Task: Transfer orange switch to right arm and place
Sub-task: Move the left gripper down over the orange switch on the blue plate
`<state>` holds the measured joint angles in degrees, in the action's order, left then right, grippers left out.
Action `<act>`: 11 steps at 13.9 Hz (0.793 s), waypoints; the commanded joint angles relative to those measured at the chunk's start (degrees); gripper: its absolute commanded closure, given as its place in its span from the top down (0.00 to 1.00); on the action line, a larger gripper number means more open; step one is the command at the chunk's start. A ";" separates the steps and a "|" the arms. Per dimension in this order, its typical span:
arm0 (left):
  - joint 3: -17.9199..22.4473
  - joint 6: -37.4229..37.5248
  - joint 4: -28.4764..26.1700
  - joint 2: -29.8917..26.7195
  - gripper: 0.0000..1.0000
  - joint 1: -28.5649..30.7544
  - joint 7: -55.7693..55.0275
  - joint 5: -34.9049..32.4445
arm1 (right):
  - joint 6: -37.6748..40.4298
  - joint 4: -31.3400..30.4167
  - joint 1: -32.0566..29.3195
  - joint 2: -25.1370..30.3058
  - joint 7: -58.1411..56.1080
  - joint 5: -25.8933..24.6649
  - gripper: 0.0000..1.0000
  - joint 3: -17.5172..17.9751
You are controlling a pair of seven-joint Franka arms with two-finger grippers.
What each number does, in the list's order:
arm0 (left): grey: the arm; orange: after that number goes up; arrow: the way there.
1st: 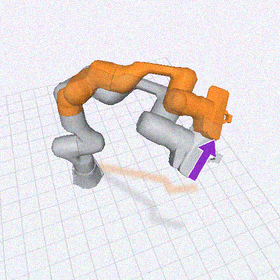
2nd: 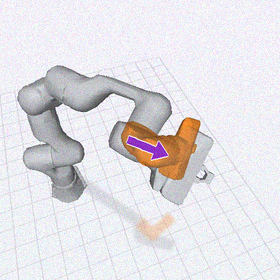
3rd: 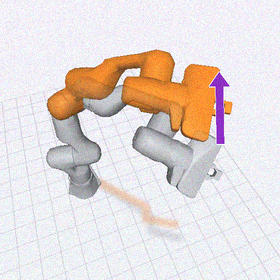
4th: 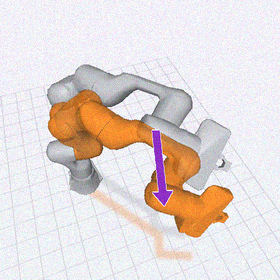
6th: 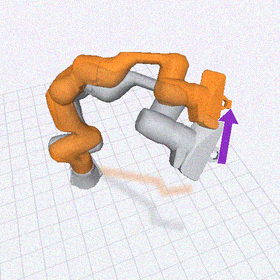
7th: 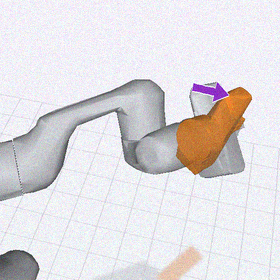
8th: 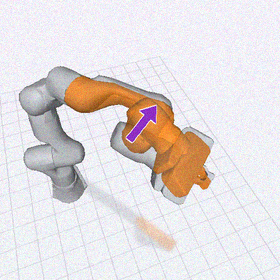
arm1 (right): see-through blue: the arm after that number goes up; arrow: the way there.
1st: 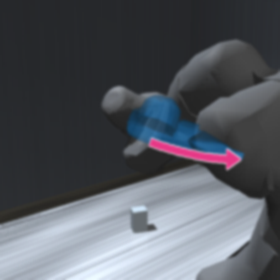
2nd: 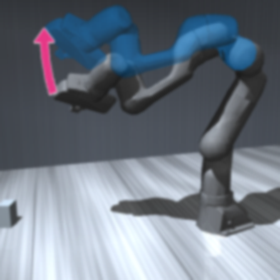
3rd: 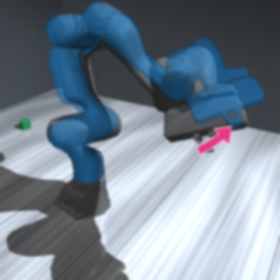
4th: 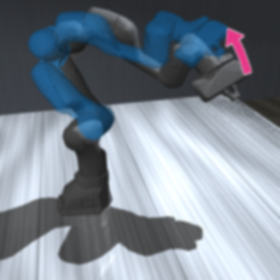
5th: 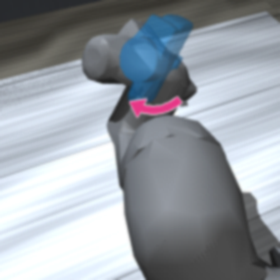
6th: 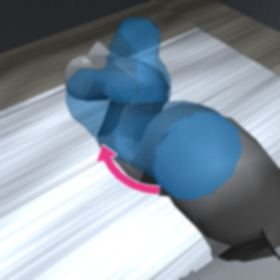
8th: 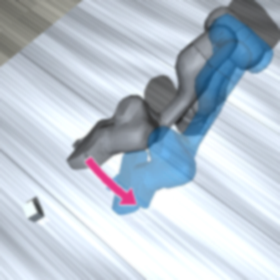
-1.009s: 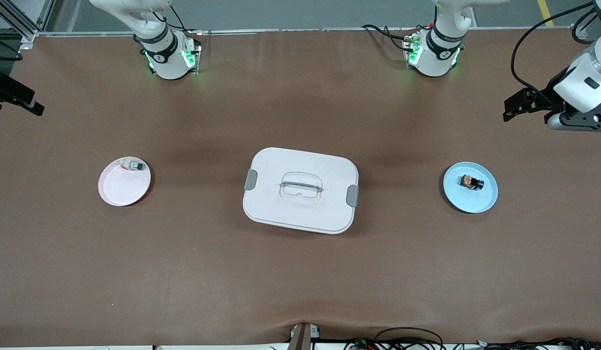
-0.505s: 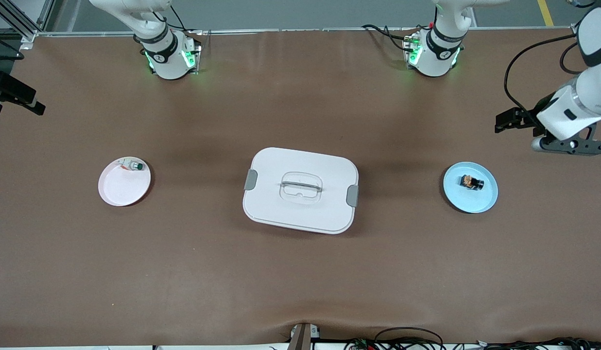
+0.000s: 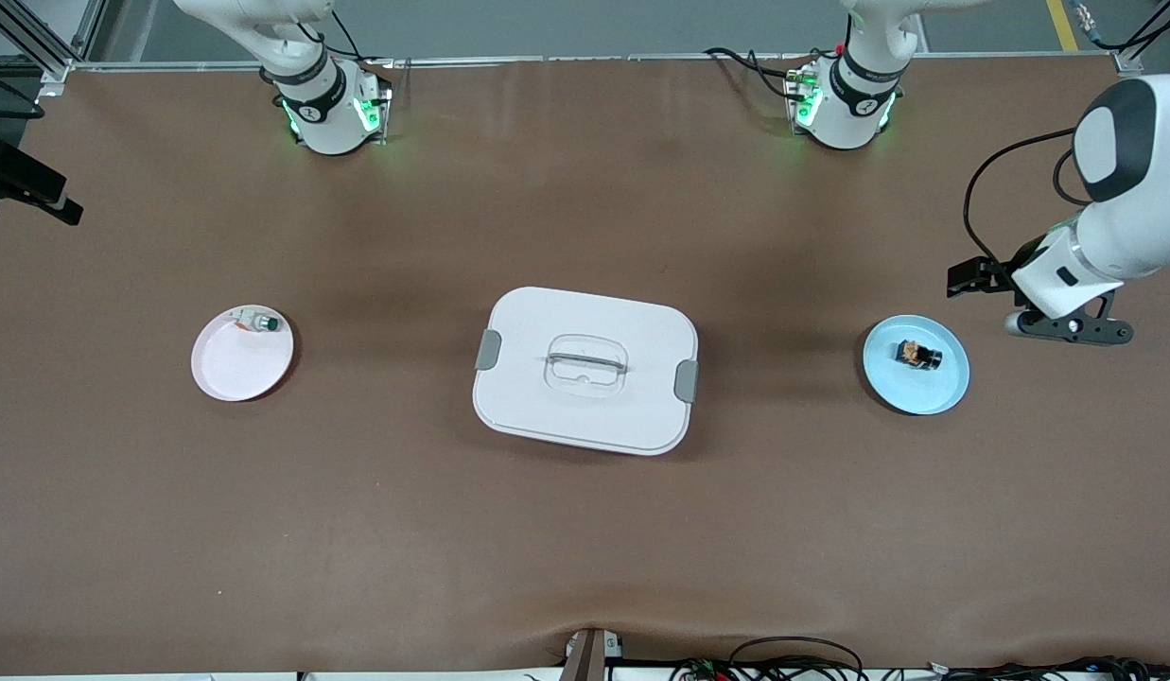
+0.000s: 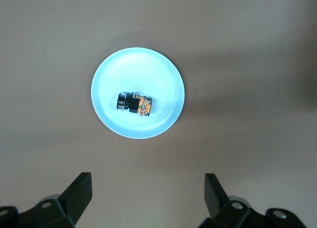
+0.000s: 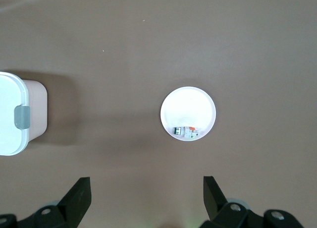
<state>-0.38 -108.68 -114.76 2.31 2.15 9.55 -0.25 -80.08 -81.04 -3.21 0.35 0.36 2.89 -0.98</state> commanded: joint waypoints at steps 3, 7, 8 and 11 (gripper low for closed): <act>-0.15 -7.49 -3.27 3.05 1.00 0.57 1.88 -3.26 | -0.69 -1.40 -0.75 1.41 -0.71 -0.78 1.00 0.63; -0.15 -19.43 -9.42 4.98 1.00 1.27 3.27 -3.26 | -0.78 -1.40 -0.75 1.41 -0.01 -0.60 1.00 0.63; -0.06 -22.07 -10.65 5.60 1.00 1.53 4.68 -3.26 | -0.78 -1.40 -0.75 1.41 0.08 -0.60 1.00 0.71; -0.15 -25.78 -11.19 8.41 1.00 3.56 10.12 -3.26 | -0.78 -1.31 -0.75 1.41 0.08 -0.60 1.00 0.63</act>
<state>-0.36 -132.14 -125.51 9.72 4.47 16.28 -2.72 -80.27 -81.04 -3.21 0.35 0.37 2.83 -0.98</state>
